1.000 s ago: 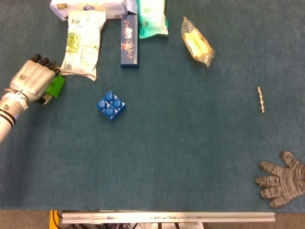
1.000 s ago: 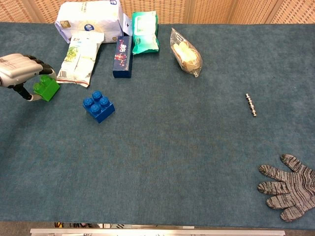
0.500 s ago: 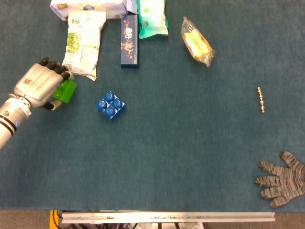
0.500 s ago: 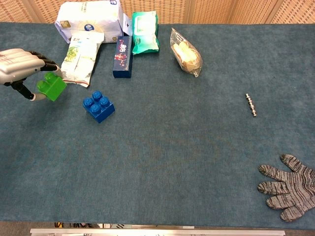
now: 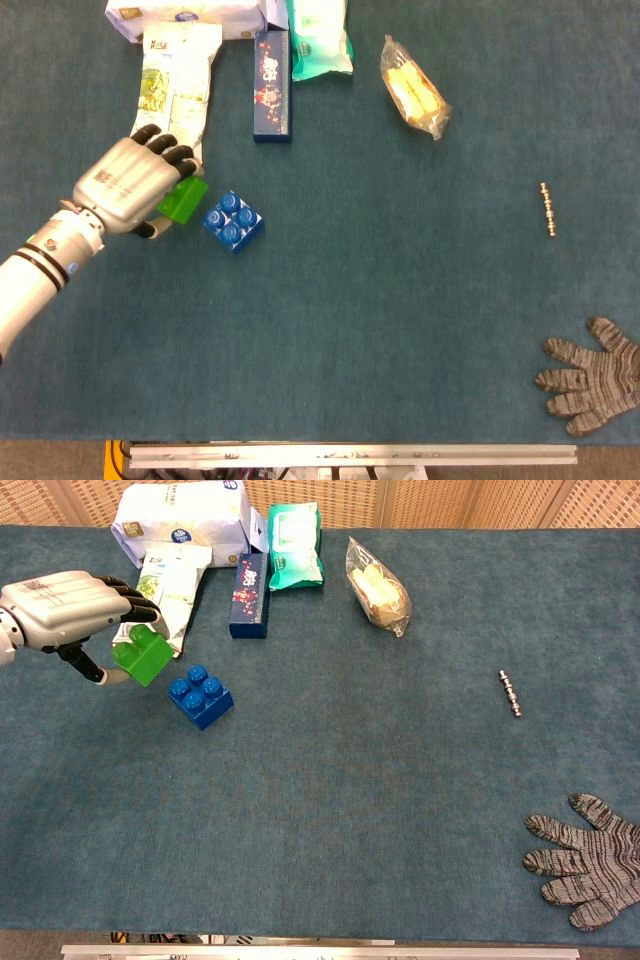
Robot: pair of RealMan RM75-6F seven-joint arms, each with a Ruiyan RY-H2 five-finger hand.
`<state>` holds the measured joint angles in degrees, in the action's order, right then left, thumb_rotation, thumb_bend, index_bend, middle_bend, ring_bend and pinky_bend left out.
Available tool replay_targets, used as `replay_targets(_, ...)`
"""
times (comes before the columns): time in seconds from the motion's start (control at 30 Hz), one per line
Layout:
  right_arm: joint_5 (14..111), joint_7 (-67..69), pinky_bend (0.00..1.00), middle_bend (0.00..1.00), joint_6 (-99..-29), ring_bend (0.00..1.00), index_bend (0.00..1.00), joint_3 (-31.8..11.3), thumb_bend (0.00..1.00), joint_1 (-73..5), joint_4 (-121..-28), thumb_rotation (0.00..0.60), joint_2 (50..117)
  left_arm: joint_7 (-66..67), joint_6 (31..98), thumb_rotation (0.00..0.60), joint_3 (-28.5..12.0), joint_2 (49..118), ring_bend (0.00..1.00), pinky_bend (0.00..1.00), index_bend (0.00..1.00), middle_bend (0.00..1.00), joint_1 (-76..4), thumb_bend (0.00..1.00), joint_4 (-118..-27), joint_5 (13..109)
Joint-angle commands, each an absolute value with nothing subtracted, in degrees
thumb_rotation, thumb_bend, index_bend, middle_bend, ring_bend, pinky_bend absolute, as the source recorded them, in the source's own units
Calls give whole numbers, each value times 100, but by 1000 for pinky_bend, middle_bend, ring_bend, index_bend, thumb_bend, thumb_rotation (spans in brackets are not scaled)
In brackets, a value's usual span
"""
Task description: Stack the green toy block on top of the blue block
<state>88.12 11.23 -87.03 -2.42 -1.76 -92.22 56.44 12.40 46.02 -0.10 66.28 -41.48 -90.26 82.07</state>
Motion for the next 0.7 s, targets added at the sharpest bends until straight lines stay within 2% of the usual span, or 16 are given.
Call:
replay_targets(0.03, 8794, 1148, 126, 250, -8724, 76, 163, -238, 226, -150, -9199, 600, 5641, 1394, 4533, 600, -44, 6718, 174, 131, 361, 228, -4214, 293, -9039, 8127)
replay_targets(0.7, 8763, 1259, 126, 250, -8753, 76, 163, -238, 226, -88, -9101, 600, 5651, 2342, 4478, 600, -51, 6877, 174, 131, 380, 234, -4324, 292, -9299, 7526)
